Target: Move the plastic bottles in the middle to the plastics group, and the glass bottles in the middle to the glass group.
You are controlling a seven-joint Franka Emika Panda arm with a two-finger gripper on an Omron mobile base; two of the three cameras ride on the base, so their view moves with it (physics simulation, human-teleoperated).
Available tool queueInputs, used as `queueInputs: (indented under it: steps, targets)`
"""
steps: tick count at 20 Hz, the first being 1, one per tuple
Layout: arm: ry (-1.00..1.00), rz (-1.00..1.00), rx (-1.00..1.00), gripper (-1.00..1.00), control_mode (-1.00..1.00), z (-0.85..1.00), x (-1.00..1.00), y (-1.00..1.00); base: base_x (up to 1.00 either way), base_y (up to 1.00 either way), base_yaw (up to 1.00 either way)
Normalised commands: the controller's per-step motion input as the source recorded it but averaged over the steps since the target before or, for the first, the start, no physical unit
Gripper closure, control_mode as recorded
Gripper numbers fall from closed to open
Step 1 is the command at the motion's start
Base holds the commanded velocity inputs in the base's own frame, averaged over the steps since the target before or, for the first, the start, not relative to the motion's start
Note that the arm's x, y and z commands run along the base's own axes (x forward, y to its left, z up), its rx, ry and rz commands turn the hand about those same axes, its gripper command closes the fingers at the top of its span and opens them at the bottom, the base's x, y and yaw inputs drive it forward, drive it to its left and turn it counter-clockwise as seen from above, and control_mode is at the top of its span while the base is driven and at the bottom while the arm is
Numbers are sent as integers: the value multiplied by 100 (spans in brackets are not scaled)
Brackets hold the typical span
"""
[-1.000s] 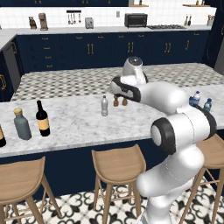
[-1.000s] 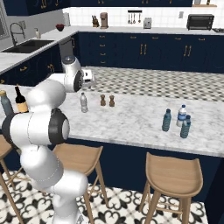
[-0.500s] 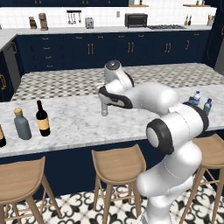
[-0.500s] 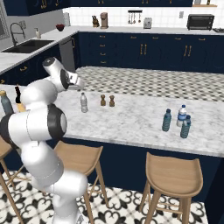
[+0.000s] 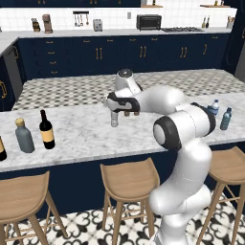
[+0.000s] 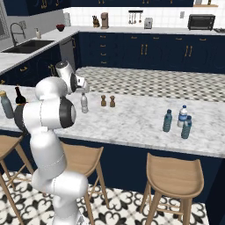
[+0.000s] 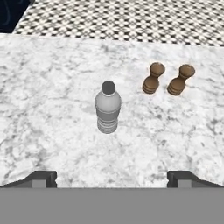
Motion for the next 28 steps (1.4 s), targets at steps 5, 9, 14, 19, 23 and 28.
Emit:
queueInputs:
  steps: [5,9,14,19,23,28]
  targets:
    - [6,5,0,-100,-100,-14,72,0,0,0,0]
    - [3,3,0,-100,-100,-29,43,2,0,0,0]
    - [6,4,0,-100,-100,-19,2,17,0,0,0]
    - [4,7,0,-100,-100,-38,11,16,0,0,0]
    - [-2,3,0,-100,-100,-25,16,2,0,0,0]
    - [-8,0,0,-100,-100,0,0,-15,0,0,0]
